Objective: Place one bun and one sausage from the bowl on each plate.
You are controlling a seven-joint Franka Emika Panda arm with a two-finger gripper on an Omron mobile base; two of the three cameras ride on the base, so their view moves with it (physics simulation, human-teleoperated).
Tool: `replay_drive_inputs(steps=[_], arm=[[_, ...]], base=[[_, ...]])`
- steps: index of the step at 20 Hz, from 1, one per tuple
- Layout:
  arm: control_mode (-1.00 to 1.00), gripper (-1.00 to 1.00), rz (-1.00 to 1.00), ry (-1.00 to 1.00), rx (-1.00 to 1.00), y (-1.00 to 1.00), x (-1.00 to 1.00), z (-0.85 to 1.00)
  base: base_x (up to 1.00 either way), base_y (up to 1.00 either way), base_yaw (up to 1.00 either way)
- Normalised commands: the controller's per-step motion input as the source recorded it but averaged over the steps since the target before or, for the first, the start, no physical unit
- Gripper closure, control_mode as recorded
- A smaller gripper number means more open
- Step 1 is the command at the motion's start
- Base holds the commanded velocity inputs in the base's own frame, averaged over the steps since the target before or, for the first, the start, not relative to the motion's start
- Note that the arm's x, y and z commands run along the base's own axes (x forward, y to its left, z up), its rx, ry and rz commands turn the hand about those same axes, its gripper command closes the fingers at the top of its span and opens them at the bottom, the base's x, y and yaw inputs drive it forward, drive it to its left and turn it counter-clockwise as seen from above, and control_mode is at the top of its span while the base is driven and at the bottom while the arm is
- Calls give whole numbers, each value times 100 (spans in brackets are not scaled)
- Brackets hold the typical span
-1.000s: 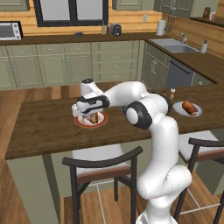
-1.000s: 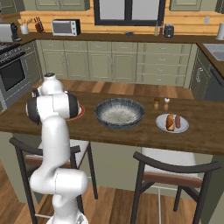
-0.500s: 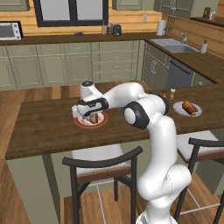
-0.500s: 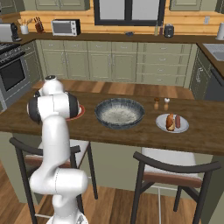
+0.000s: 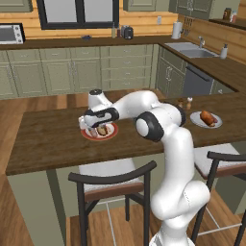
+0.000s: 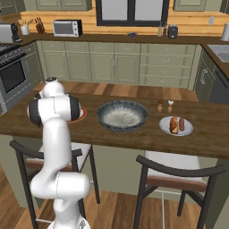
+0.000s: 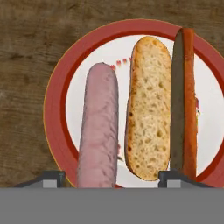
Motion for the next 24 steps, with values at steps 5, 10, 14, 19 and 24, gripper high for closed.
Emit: replay_drive_inputs(steps=[5,10,14,19,24], arm=[[-100,-100,0,-1,0,-4,-8,1],[-100,-100,-6,-4,0,-46,-85,30],[-100,-100,-8,-12,1,-76,-100,36],[-100,-100,-9,-6,4,-81,-89,58],[-100,-100,-12,0,8,-77,-97,77]], base=[[0,0,0],[0,0,0],[0,0,0],[0,0,0],[0,0,0]])
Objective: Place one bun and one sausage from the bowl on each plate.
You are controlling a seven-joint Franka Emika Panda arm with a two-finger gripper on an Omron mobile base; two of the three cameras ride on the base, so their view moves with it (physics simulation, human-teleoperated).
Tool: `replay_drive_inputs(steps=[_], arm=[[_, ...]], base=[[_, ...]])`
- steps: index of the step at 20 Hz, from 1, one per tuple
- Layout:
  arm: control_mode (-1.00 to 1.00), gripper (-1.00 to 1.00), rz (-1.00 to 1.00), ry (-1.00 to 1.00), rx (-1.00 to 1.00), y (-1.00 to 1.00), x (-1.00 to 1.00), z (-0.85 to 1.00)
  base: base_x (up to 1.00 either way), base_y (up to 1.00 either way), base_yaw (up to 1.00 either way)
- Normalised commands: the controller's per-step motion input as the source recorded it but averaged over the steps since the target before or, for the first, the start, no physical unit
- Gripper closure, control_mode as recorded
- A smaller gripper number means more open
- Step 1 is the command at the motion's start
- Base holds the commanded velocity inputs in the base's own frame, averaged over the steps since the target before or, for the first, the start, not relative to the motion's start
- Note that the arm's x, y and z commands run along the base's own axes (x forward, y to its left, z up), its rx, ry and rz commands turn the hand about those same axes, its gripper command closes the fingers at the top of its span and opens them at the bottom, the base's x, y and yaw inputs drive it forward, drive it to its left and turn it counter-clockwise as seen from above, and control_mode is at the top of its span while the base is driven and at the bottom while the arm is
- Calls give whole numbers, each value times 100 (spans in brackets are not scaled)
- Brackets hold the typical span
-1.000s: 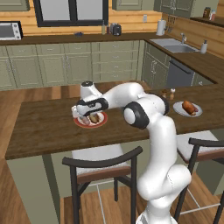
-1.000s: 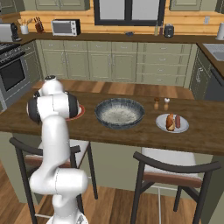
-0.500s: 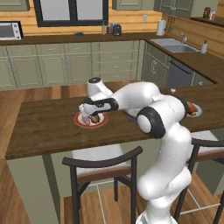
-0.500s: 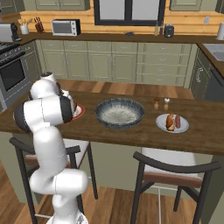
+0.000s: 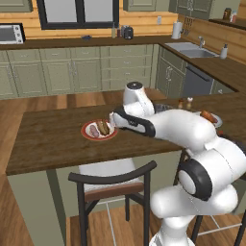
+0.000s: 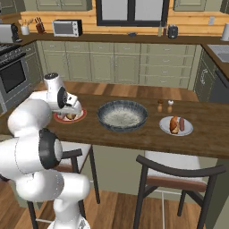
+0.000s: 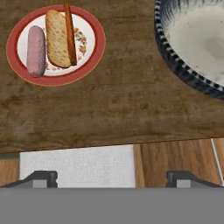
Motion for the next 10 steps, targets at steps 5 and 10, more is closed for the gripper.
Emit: replay_drive_inputs(steps=[5,10], arm=[[-100,-100,-13,0,10,-64,-100,68],[-100,-100,-5,0,0,-31,-100,53]], base=[[0,0,0],[0,0,0]])
